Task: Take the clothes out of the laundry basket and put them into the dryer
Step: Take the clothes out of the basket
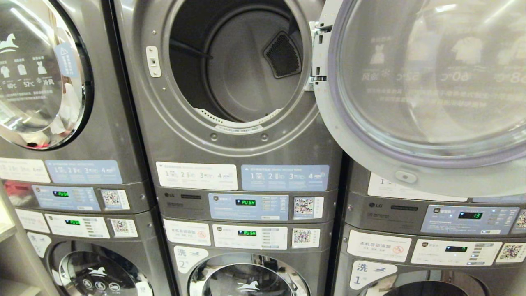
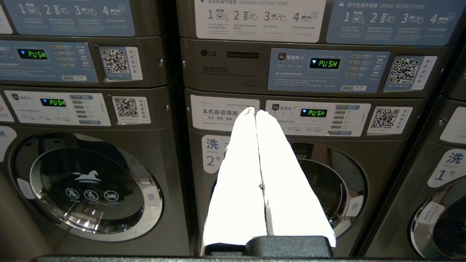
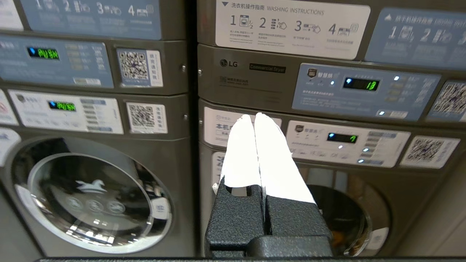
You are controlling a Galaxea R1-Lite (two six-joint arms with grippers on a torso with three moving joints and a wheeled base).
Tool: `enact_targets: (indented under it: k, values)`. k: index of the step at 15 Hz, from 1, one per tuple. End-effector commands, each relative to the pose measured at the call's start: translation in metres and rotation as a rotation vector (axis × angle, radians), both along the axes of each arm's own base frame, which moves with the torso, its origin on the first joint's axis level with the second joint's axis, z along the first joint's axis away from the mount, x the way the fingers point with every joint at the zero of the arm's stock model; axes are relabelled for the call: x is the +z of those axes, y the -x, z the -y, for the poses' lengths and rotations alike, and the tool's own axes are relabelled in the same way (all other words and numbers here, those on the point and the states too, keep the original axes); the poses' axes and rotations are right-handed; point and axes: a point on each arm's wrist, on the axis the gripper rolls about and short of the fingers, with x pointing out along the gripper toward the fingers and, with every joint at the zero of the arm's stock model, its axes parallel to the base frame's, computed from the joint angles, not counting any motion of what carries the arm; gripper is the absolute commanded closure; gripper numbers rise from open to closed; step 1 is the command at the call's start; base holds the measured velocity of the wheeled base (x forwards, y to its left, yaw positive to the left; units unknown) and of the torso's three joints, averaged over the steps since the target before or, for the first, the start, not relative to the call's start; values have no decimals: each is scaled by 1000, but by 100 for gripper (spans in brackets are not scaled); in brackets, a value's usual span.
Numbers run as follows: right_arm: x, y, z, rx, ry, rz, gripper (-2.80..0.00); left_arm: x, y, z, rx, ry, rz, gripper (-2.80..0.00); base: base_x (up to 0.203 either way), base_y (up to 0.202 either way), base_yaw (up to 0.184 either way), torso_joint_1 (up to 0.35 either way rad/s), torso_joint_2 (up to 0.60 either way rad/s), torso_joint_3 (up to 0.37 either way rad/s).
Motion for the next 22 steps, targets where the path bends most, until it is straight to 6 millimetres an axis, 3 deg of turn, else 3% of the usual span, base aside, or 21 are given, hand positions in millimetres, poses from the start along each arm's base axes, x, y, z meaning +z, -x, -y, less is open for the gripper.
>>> enact_targets:
  k: [1, 4, 8, 22]
  values:
    - [0, 0, 0, -14, -58, 5, 0, 0, 0, 0, 1, 0, 2, 0, 0, 0, 0, 0, 0, 0]
    - [0, 0, 0, -19, -60, 5, 0, 0, 0, 0, 1, -2, 2, 0, 0, 0, 0, 0, 0, 0]
    - [0, 0, -1, 60, 144, 6, 0, 0, 0, 0, 1, 0, 2, 0, 0, 0, 0, 0, 0, 0]
    - [0, 0, -1, 54, 95, 18, 0, 0, 0, 0, 1, -3, 1, 0, 0, 0, 0, 0, 0, 0]
